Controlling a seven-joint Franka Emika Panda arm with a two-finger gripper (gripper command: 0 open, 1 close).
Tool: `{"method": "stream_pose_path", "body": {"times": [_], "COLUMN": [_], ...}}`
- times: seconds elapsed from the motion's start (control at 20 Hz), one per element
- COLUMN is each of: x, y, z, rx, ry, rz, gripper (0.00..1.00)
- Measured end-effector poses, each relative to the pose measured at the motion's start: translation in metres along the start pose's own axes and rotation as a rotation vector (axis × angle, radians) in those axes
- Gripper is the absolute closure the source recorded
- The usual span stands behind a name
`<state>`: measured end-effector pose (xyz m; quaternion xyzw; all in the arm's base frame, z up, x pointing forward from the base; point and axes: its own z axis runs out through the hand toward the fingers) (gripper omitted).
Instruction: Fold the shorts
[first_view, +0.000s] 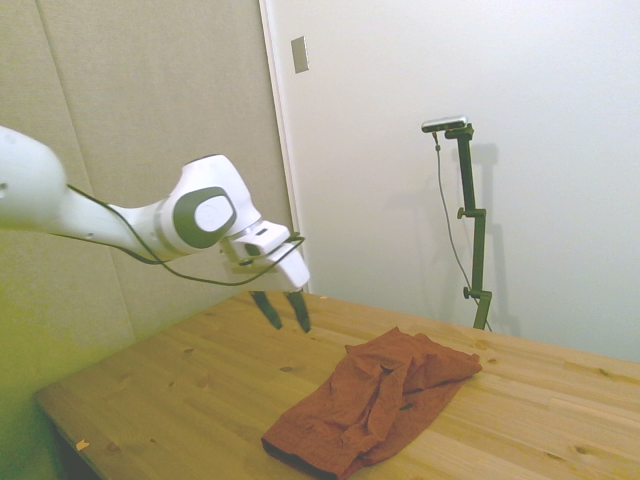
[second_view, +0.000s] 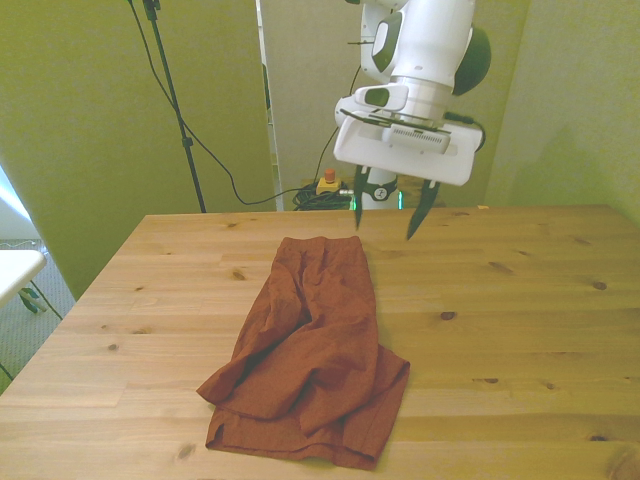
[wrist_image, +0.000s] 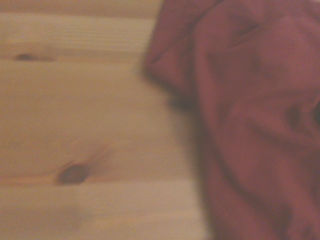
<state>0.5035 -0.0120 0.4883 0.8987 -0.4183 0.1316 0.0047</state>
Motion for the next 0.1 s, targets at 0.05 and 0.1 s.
{"method": "stream_pose_path", "body": {"times": [0.05, 0.1], "x": [-0.022, -0.044], "y": [0.006, 0.013], "z": [-0.004, -0.007], "rx": [0.027, 0.053], "ry": [-0.05, -0.093], "rz": [-0.01, -0.027], "gripper": [0.0, 0.0]}}
